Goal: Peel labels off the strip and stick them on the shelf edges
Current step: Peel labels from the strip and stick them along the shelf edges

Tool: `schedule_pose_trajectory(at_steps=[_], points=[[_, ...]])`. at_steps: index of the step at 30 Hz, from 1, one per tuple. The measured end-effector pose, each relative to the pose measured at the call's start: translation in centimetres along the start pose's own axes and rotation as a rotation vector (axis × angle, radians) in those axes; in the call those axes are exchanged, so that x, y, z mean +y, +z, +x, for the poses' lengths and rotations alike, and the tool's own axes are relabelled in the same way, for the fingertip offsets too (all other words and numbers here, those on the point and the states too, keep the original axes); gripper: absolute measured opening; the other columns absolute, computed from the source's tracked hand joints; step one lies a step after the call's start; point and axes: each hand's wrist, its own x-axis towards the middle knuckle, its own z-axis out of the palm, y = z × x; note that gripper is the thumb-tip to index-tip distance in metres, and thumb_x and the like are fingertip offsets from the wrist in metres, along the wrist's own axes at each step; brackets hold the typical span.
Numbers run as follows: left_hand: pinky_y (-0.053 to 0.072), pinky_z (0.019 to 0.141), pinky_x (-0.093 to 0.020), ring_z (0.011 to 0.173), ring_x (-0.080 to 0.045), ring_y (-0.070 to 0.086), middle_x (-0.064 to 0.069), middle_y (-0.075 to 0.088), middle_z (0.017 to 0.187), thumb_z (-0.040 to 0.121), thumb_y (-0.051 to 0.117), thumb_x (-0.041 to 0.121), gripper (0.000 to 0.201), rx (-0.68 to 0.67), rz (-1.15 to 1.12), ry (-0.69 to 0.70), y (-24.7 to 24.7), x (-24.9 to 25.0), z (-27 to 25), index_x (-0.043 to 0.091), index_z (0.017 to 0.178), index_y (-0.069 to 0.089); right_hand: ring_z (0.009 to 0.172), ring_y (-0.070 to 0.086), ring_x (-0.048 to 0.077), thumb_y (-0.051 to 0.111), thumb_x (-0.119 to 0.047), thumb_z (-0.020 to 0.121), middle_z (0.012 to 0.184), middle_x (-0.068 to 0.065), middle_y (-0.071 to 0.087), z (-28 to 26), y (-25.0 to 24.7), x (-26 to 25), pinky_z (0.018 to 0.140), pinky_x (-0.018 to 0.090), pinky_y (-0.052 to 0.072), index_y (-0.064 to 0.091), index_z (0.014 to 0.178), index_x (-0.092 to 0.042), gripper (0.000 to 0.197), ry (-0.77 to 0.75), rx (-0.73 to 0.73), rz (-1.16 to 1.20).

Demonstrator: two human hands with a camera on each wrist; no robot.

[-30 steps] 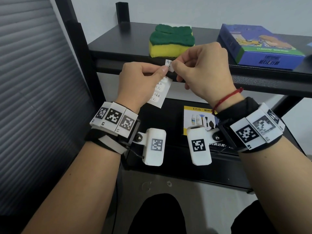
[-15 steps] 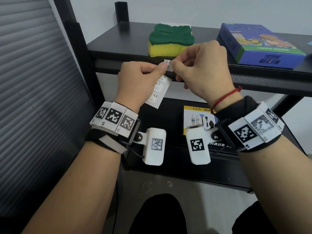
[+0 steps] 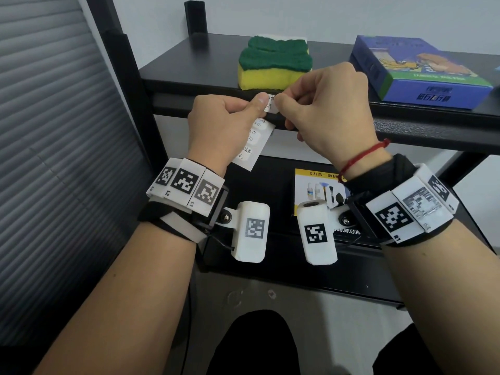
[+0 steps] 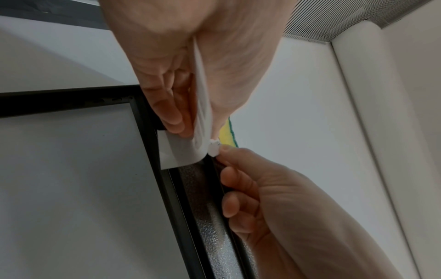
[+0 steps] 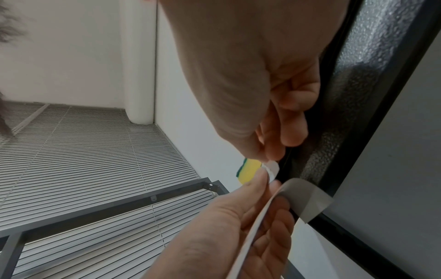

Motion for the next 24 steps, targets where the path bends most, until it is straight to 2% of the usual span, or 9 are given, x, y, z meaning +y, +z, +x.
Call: schedule_pose_trajectory(at_steps=[4,8,13,17,21,24], points=[[0.062,0.086,-0.05,0.077,-0.017,0.075,0.005,0.079,0.071,0.074,0.078,0.056,0.032,0.006,-0.007,-0.005,0.1,0.0,0.0,0.024,0.076,0.083,0.069,0.07,0.03,0.061,-0.033,0.08,0.063,0.0,0.072,0.2,0.0,-0.1,0.067,0.044,0.062,0.077,0.072,-0.021,0.022,0.001,0.004,-0.009],[0.062,0.087,-0.049,0.075,-0.014,0.072,0.008,0.078,0.068,0.073,0.078,0.056,0.028,0.017,-0.008,-0.005,0.3,0.1,-0.1,0.029,0.07,0.081,0.068,0.07,0.029,0.062,-0.032,0.081,0.065,0.0,0.073,0.3,-0.2,0.0,0.068,0.042,0.062,0.079,0.075,-0.019,0.022,-0.009,0.002,-0.028],[0.062,0.088,-0.051,0.079,-0.018,0.075,0.005,0.079,0.071,0.074,0.078,0.055,0.031,0.022,-0.013,-0.002,0.3,0.1,-0.1,0.025,0.074,0.082,0.066,0.071,0.026,0.062,-0.031,0.081,0.066,0.001,0.074,0.2,-0.4,0.2,0.071,0.043,0.062,0.08,0.077,-0.02,0.022,-0.017,-0.011,-0.025],[0.061,0.088,-0.051,0.084,-0.021,0.077,0.004,0.08,0.073,0.075,0.077,0.055,0.033,0.028,-0.006,0.001,0.4,0.1,-0.1,0.022,0.076,0.083,0.068,0.071,0.03,0.059,-0.032,0.079,0.067,0.002,0.074,0.1,-0.6,0.3,0.073,0.044,0.062,0.079,0.075,-0.02,0.024,-0.025,-0.005,-0.031],[0.062,0.087,-0.049,0.082,-0.019,0.077,0.005,0.08,0.074,0.076,0.078,0.054,0.031,0.036,0.0,-0.011,0.3,0.2,-0.1,0.023,0.074,0.082,0.064,0.071,0.026,0.061,-0.03,0.081,0.066,0.002,0.074,0.0,-1.4,0.9,0.078,0.046,0.061,0.08,0.075,-0.018,0.023,-0.01,0.005,-0.033],[0.062,0.087,-0.048,0.082,-0.018,0.076,0.005,0.08,0.075,0.077,0.078,0.054,0.031,0.038,0.004,-0.015,0.4,0.2,-0.2,0.023,0.075,0.082,0.062,0.07,0.024,0.063,-0.029,0.082,0.065,0.003,0.074,-0.1,-1.5,1.0,0.077,0.046,0.061,0.08,0.075,-0.017,0.022,-0.013,0.007,-0.028]])
